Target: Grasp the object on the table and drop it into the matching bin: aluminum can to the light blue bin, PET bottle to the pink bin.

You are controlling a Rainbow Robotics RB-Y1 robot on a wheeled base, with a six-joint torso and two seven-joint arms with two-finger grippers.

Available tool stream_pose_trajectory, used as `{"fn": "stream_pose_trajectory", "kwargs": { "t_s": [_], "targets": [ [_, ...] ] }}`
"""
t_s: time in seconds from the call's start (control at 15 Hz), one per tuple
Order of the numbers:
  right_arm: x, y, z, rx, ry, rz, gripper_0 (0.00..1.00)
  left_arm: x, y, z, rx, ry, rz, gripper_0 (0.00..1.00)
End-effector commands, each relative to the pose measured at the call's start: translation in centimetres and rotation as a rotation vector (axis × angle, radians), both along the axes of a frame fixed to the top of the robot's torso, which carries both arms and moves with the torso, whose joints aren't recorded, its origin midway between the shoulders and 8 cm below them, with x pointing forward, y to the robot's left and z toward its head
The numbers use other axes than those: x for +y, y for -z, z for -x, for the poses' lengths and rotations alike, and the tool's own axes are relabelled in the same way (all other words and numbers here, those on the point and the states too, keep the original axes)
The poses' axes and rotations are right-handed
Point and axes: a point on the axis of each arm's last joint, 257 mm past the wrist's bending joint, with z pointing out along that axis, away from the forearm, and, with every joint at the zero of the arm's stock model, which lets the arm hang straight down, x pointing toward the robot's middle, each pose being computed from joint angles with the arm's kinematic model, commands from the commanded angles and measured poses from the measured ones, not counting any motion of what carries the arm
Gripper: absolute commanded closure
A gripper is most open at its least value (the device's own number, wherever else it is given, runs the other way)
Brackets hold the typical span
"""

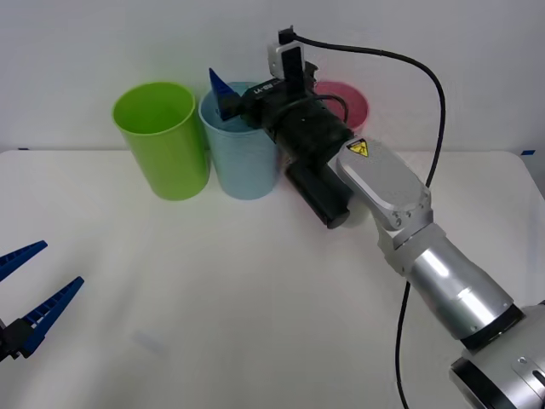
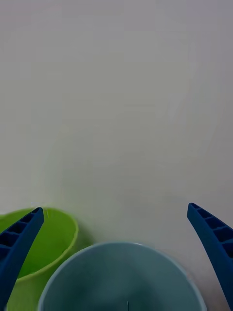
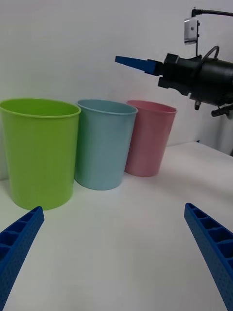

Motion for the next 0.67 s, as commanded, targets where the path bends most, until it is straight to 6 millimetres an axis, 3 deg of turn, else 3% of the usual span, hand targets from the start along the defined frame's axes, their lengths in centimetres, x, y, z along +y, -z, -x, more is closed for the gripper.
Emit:
{"fn": "stream_pose_trajectory", "kwargs": {
  "t_s": [0.07,0.67],
  "targets": [
    [-1.6,0.7,2.3,-0.015,-0.024,0.014,0.00,0.0,0.0,0.0,0.000,0.000,0.000,0.00],
    [-7.2,4.4,9.4,-0.011,-0.071,0.084,0.00,0.0,0.0,0.0,0.000,0.000,0.000,0.00]
  ]
}}
